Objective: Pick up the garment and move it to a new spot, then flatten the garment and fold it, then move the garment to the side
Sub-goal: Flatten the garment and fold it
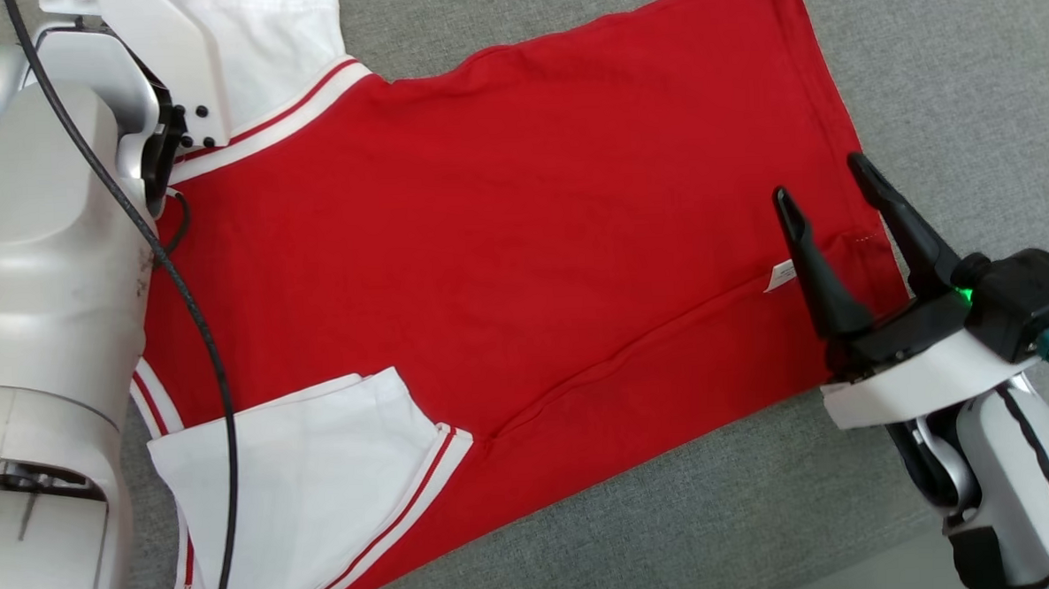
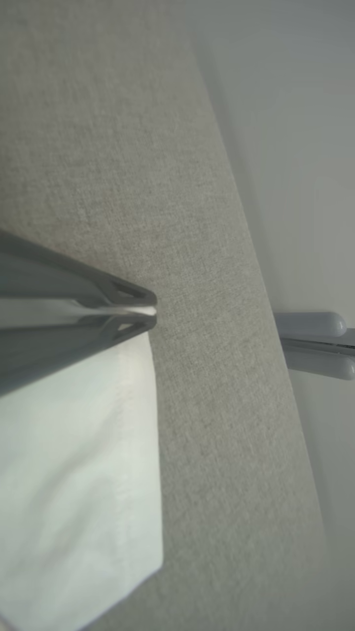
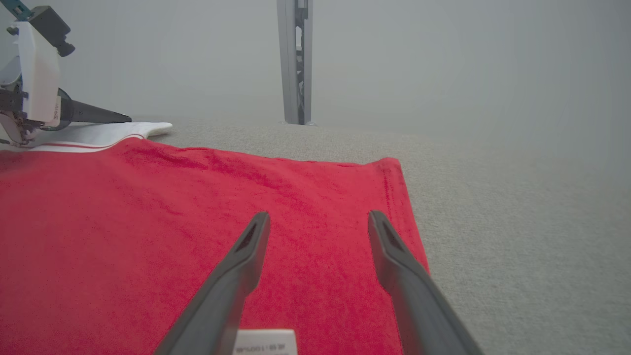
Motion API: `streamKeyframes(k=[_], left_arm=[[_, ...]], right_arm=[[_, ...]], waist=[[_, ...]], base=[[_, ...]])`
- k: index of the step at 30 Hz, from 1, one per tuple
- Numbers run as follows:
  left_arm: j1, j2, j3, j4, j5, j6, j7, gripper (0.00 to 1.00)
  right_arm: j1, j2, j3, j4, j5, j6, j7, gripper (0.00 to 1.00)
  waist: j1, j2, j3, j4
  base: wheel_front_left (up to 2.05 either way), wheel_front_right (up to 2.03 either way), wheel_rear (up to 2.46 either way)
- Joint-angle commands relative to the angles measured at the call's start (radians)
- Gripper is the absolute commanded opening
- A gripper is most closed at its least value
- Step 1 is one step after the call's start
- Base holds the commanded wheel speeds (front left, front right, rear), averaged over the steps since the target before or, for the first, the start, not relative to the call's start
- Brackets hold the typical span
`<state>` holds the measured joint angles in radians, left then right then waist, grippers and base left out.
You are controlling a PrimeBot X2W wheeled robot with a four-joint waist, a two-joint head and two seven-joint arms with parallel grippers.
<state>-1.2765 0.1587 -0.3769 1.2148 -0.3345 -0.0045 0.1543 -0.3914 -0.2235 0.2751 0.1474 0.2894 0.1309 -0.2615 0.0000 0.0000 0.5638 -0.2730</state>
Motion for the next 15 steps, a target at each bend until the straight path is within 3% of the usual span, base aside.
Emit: streamKeyframes(k=[1, 5, 15], left_arm=[[0.009, -0.006, -0.004, -0.005, -0.001, -0.011, -0.025, 0.00], [-0.007, -0.008, 0.001, -0.014, -0.013, -0.025, -0.047, 0.00], [-0.058, -0.013, -0.002, -0.043, -0.040, -0.067, -0.035, 0.00]], right_arm=[[-0.032, -0.008, -0.006, 0.016, 0.000, 0.000, -0.006, 1.00], [-0.088, -0.021, -0.003, 0.084, 0.021, 0.000, 0.020, 1.00], [-0.414, -0.028, -0.023, 0.363, 0.128, 0.000, 0.369, 1.00]], waist=[[0.0000, 0.0000, -0.010, 0.010], [0.0000, 0.0000, -0.017, 0.018], [0.0000, 0.0000, -0.016, 0.050]], base=[[0.00, 0.00, 0.00], [0.00, 0.00, 0.00], [0.00, 0.00, 0.00]])
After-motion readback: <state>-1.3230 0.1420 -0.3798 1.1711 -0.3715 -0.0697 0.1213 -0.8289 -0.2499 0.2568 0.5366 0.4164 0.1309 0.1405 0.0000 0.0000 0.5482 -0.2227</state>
